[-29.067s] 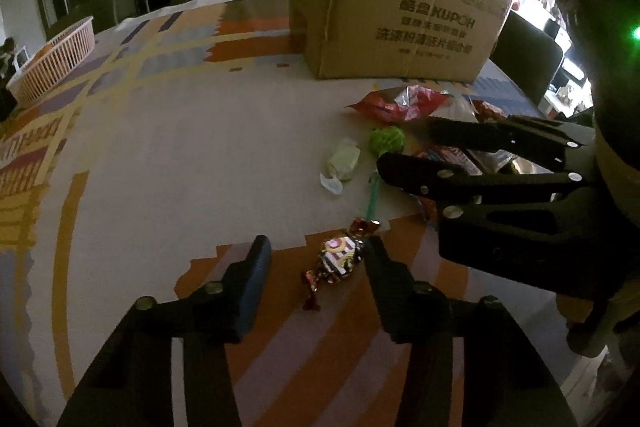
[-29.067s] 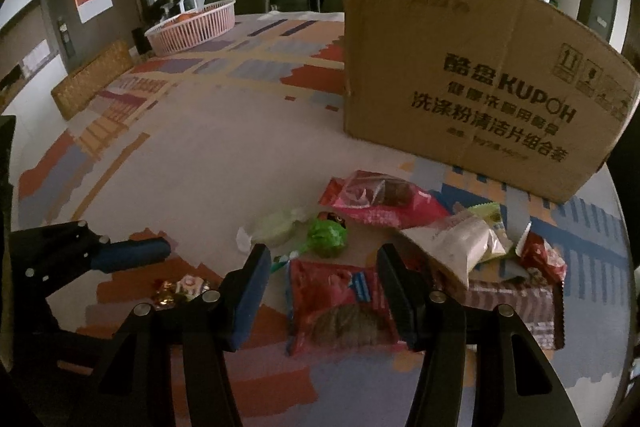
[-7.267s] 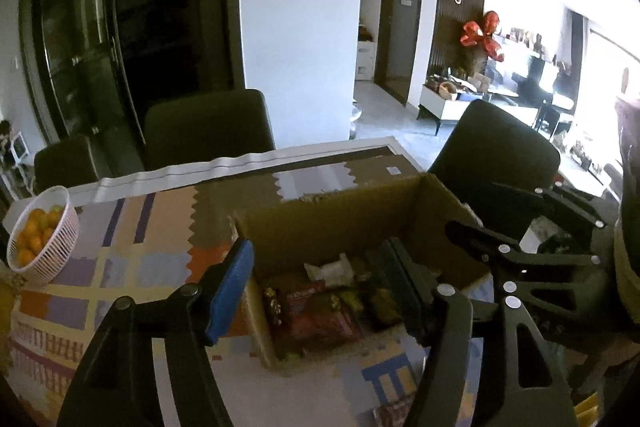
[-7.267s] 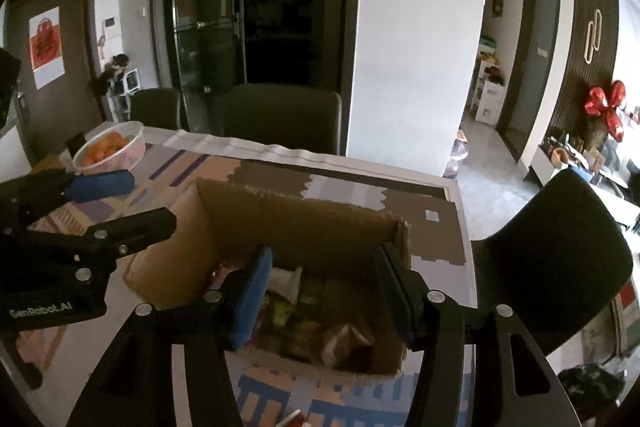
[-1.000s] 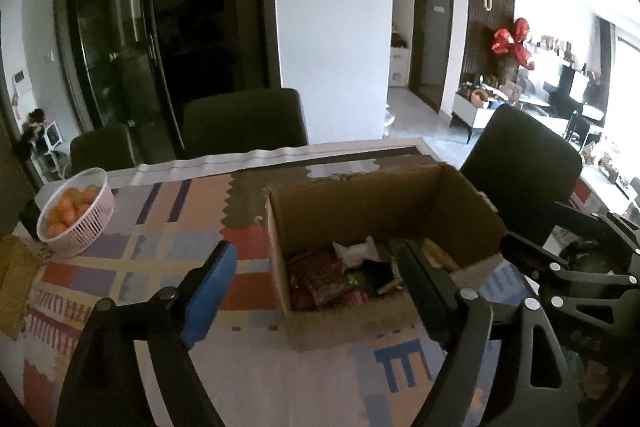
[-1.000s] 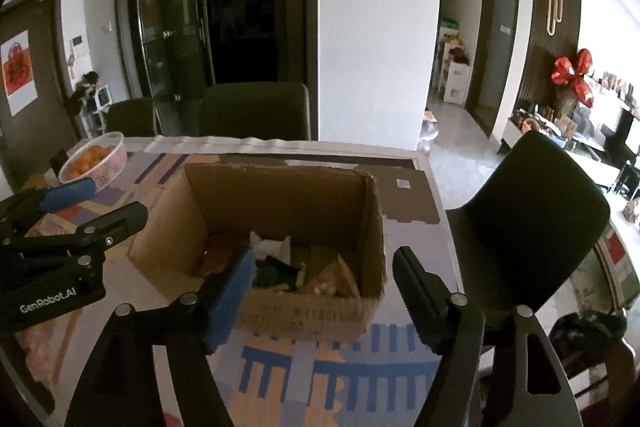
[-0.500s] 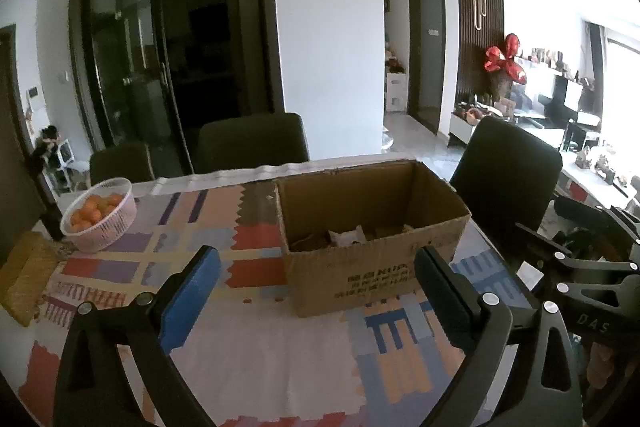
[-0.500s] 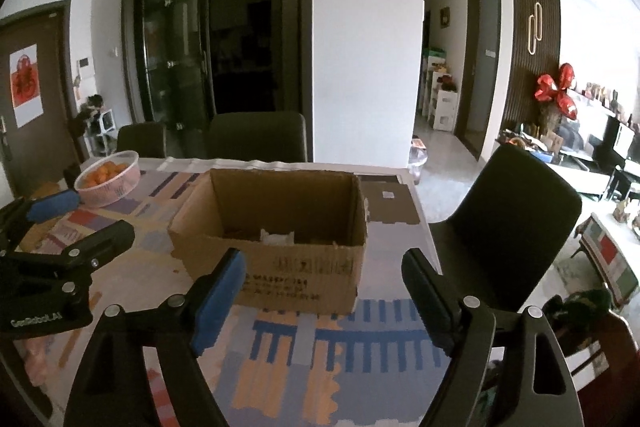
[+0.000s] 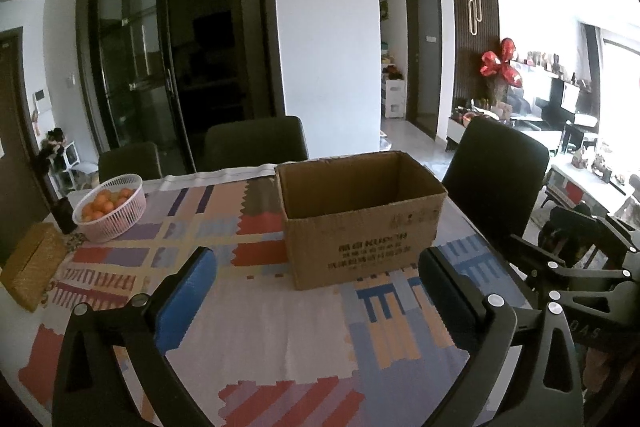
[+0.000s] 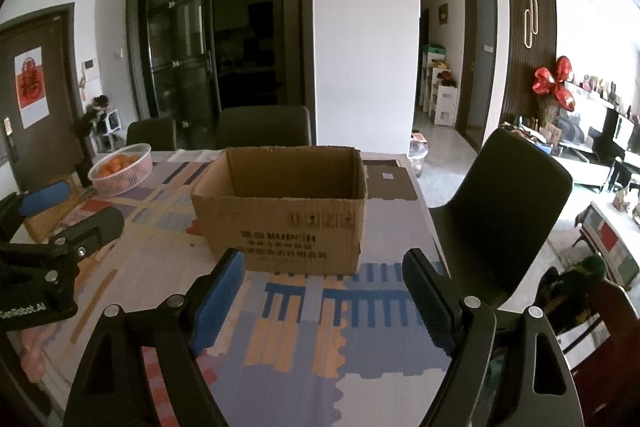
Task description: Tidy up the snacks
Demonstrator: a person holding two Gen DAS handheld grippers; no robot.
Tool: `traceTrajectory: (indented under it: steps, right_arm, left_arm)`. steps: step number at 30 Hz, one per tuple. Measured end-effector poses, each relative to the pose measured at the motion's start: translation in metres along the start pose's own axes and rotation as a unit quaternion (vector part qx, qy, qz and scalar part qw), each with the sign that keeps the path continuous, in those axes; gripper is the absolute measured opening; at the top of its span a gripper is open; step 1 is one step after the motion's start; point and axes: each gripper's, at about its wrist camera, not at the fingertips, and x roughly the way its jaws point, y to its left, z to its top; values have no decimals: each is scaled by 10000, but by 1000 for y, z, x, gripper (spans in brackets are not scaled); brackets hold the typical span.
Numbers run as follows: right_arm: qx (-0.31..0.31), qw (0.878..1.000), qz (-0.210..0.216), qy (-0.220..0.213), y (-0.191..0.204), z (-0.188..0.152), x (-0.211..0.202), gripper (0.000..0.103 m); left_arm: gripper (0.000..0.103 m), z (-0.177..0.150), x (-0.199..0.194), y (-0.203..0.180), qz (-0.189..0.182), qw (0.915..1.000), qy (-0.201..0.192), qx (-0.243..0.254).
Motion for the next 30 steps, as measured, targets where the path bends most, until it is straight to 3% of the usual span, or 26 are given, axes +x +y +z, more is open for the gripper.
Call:
traceTrajectory:
  steps: [12,30]
  right_arm:
    - [-114,9998,-32,-164,4,-9,-27,82]
    - [-135,9997,-6,-205,6,-9,-31,82]
  left_arm:
    - [103,-8,-21,-1,-67,9999,-63,-61]
    - [103,-8,-32,2,-40,9998,-132,-118]
